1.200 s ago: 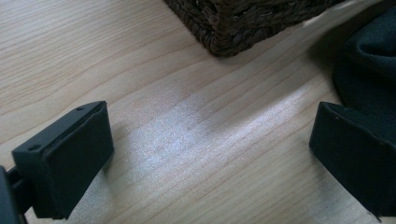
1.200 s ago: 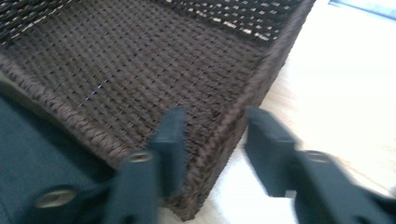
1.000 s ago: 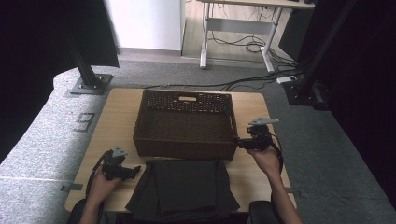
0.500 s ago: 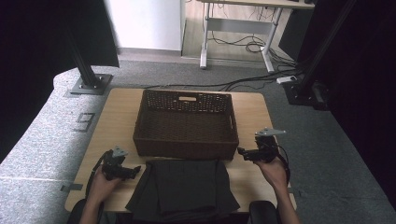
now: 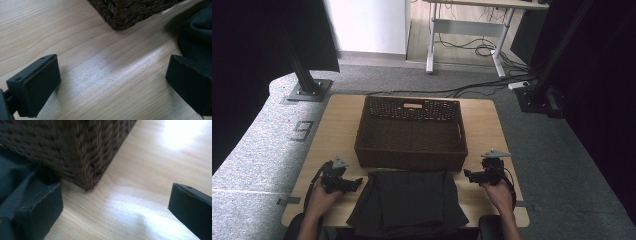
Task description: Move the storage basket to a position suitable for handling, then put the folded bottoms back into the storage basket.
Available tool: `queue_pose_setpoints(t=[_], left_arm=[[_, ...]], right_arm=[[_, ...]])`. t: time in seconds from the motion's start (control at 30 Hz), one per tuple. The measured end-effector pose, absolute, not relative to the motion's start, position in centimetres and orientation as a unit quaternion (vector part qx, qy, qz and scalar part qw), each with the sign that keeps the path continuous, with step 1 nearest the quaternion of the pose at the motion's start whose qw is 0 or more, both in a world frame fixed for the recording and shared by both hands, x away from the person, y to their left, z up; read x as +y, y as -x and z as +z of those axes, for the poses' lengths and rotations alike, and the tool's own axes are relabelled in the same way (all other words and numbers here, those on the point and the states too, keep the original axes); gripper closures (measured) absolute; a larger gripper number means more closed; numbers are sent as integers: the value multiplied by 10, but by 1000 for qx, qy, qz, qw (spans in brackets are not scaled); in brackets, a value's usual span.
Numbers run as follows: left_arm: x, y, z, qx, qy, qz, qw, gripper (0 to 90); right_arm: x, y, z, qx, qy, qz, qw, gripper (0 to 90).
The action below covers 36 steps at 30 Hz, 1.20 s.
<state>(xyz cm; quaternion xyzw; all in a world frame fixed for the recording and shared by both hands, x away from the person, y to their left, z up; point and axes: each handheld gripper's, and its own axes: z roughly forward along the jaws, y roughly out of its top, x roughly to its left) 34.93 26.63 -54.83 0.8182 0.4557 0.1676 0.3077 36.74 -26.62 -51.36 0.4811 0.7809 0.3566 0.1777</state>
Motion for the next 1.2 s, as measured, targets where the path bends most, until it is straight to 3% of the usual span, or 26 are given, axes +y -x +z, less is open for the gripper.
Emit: queue_pose_setpoints(t=[0.4, 0.63, 0.93, 1.07, 1.2], left_arm=[[266, -349, -548, 456, -818, 168, 308, 0], [266, -349, -548, 456, -818, 168, 308, 0], [264, -349, -540, 479, -816, 157, 284, 0], [252, -336, -512, 465, -808, 134, 335, 0], [234, -327, -503, 450, -816, 125, 341, 0]], right_arm=[[-257, -367, -550, 794, -484, 322, 175, 0], [-255, -364, -557, 785, -485, 331, 199, 0], [-254, -363, -549, 793, -491, 322, 162, 0], [-243, -350, -530, 794, -481, 344, 144, 2], [-230, -341, -518, 803, -465, 347, 135, 2]])
